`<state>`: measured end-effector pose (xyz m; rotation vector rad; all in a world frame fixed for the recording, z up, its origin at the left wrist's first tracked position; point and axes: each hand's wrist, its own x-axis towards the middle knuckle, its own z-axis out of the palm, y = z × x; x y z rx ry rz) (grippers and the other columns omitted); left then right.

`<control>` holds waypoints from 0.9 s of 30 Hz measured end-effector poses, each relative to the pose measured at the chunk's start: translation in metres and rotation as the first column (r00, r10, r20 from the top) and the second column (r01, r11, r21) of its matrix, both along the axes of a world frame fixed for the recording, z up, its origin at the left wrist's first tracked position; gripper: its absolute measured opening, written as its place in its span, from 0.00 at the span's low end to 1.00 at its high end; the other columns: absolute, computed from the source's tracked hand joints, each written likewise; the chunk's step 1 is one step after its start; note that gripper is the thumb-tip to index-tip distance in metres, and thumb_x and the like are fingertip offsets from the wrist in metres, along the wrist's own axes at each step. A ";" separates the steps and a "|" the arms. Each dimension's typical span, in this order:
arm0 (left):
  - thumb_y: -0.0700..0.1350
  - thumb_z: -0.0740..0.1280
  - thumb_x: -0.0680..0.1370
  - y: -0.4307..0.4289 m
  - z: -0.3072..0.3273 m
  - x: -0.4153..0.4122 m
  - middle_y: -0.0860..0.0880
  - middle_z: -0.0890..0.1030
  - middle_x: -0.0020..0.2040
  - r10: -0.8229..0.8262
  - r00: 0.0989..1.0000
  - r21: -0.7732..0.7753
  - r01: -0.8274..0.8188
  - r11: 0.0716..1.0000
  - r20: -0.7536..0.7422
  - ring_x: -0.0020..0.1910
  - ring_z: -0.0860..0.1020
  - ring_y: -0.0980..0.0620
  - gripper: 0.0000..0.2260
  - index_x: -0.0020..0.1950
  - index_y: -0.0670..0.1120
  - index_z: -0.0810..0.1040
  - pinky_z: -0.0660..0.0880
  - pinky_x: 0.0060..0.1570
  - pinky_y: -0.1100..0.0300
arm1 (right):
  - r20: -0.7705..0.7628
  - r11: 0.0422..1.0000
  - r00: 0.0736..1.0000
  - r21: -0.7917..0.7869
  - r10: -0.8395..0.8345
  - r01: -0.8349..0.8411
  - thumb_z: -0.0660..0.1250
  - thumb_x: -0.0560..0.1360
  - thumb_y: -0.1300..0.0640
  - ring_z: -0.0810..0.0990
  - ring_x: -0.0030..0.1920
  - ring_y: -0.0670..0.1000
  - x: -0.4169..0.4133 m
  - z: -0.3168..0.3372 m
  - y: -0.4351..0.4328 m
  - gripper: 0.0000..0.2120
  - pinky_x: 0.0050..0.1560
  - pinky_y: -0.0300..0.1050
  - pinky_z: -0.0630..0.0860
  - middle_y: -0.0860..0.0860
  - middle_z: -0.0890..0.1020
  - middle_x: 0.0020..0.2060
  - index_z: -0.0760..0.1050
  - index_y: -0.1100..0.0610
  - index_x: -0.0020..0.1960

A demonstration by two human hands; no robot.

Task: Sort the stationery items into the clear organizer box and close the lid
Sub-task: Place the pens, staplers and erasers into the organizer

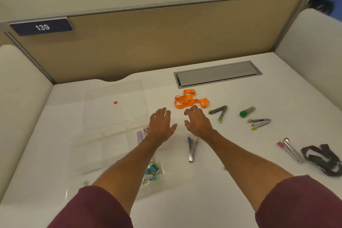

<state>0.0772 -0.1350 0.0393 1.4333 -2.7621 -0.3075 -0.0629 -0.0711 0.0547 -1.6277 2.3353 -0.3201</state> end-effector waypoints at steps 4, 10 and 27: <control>0.61 0.59 0.78 0.019 -0.006 -0.057 0.45 0.60 0.77 -0.050 0.999 0.038 0.050 0.998 -0.005 0.76 0.58 0.45 0.30 0.74 0.45 0.62 0.55 0.75 0.48 | -0.011 0.996 0.996 0.014 -0.086 0.086 0.64 0.78 0.55 0.72 0.65 0.54 -0.057 -0.006 0.022 0.18 0.59 0.47 0.76 0.55 0.69 0.67 0.70 0.57 0.67; 0.67 0.53 0.77 0.042 -0.029 -0.131 0.45 0.44 0.80 -0.082 0.992 0.166 0.066 0.984 0.097 0.79 0.44 0.44 0.37 0.78 0.46 0.49 0.43 0.75 0.44 | -0.084 0.980 0.980 0.065 -0.180 0.186 0.63 0.77 0.57 0.70 0.62 0.59 -0.138 -0.017 0.046 0.20 0.58 0.49 0.73 0.58 0.70 0.63 0.67 0.59 0.67; 0.69 0.56 0.74 0.059 -0.064 -0.175 0.47 0.37 0.79 0.064 0.980 0.308 -0.121 0.944 0.188 0.78 0.38 0.44 0.44 0.78 0.47 0.40 0.44 0.74 0.35 | 0.027 0.919 0.943 0.238 -0.331 0.315 0.62 0.75 0.54 0.64 0.67 0.61 -0.248 -0.054 0.051 0.21 0.57 0.52 0.73 0.57 0.65 0.65 0.68 0.53 0.67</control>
